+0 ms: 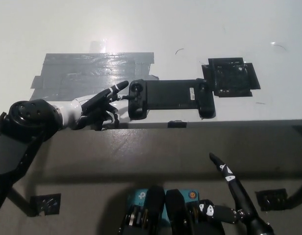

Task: A controller is being placed at the center of the desk near the left hand and the robot uses its left hand's index finger to press a button at the left area of the controller

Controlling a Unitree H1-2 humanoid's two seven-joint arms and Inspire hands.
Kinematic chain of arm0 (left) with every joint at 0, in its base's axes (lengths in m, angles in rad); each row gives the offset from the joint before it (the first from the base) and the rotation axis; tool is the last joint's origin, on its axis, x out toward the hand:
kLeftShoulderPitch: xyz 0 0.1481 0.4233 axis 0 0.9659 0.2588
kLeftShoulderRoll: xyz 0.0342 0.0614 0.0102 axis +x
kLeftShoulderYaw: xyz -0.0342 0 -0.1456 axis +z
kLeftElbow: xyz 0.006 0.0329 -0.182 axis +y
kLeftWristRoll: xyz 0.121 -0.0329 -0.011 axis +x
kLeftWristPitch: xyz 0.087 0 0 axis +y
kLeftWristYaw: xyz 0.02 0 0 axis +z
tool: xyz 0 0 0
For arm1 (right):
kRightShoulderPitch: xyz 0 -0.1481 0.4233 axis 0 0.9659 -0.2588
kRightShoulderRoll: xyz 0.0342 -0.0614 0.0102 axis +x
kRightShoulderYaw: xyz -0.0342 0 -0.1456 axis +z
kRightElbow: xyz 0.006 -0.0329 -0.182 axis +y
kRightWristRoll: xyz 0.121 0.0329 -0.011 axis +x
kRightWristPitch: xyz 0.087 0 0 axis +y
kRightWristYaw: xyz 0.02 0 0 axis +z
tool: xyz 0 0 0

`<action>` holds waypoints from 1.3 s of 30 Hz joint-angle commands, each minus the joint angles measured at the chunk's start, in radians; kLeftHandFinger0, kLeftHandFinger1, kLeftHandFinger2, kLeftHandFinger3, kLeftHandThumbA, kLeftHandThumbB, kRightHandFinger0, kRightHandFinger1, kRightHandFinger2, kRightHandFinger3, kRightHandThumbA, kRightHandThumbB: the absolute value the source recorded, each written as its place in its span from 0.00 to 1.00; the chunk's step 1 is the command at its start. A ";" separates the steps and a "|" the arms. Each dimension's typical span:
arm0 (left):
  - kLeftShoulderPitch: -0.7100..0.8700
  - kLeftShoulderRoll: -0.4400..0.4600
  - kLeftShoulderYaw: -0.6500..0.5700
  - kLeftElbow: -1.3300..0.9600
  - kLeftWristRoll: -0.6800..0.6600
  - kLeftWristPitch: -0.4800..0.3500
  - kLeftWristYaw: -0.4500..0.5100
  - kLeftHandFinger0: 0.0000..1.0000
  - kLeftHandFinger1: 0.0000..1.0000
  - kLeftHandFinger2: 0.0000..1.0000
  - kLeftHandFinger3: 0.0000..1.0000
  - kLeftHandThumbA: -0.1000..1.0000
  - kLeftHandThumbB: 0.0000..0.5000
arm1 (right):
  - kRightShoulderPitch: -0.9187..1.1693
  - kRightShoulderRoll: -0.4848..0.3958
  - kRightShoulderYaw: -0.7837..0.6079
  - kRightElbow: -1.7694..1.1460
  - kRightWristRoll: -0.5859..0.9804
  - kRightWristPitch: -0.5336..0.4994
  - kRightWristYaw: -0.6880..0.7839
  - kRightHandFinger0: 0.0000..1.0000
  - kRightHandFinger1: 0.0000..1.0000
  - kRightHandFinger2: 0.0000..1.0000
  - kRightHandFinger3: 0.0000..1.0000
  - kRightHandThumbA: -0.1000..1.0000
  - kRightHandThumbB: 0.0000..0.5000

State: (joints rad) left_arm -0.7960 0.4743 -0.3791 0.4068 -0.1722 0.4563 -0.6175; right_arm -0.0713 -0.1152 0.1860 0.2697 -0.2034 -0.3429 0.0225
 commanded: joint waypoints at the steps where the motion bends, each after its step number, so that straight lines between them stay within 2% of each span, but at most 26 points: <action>1: -0.065 0.010 0.020 -0.008 0.016 0.014 -0.025 0.00 0.00 0.24 1.00 1.00 0.93 | -0.023 -0.008 -0.009 -0.026 0.002 -0.025 0.007 1.00 1.00 1.00 1.00 1.00 0.52; 5: -0.070 0.004 0.017 -0.002 0.038 0.014 -0.024 0.00 0.00 0.22 1.00 1.00 0.95 | -0.029 -0.008 -0.010 -0.020 0.002 -0.026 0.006 1.00 1.00 1.00 1.00 1.00 0.53; 13: -0.078 -0.005 0.017 0.008 0.054 0.014 -0.030 0.00 0.00 0.19 1.00 1.00 0.90 | -0.030 -0.009 -0.010 -0.019 0.004 -0.027 0.008 1.00 1.00 1.00 1.00 1.00 0.52; 26: -0.098 -0.013 0.014 0.021 0.080 0.014 -0.034 0.00 0.00 0.25 1.00 1.00 0.93 | -0.031 -0.009 -0.010 -0.028 0.008 -0.021 0.011 1.00 1.00 1.00 1.00 1.00 0.51; 37: -0.100 -0.019 0.020 0.028 0.101 0.014 -0.034 0.00 0.00 0.21 1.00 1.00 0.93 | -0.036 -0.009 -0.011 -0.025 0.018 -0.027 0.016 1.00 1.00 1.00 1.00 1.00 0.50; 38: -0.099 -0.019 0.020 0.025 0.102 0.014 -0.034 0.05 0.00 0.20 1.00 1.00 0.93 | -0.036 -0.010 -0.011 -0.026 0.013 -0.027 0.014 1.00 1.00 1.00 1.00 1.00 0.50; 39: -0.098 -0.020 0.020 0.024 0.104 0.014 -0.034 0.00 0.00 0.19 1.00 1.00 0.93 | -0.036 -0.011 -0.011 -0.024 0.012 -0.030 0.013 1.00 1.00 1.00 1.00 1.00 0.50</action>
State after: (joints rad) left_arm -0.8423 0.4572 -0.3772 0.4384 -0.0794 0.4563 -0.6427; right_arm -0.0894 -0.1158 0.1848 0.2682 -0.2028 -0.3430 0.0228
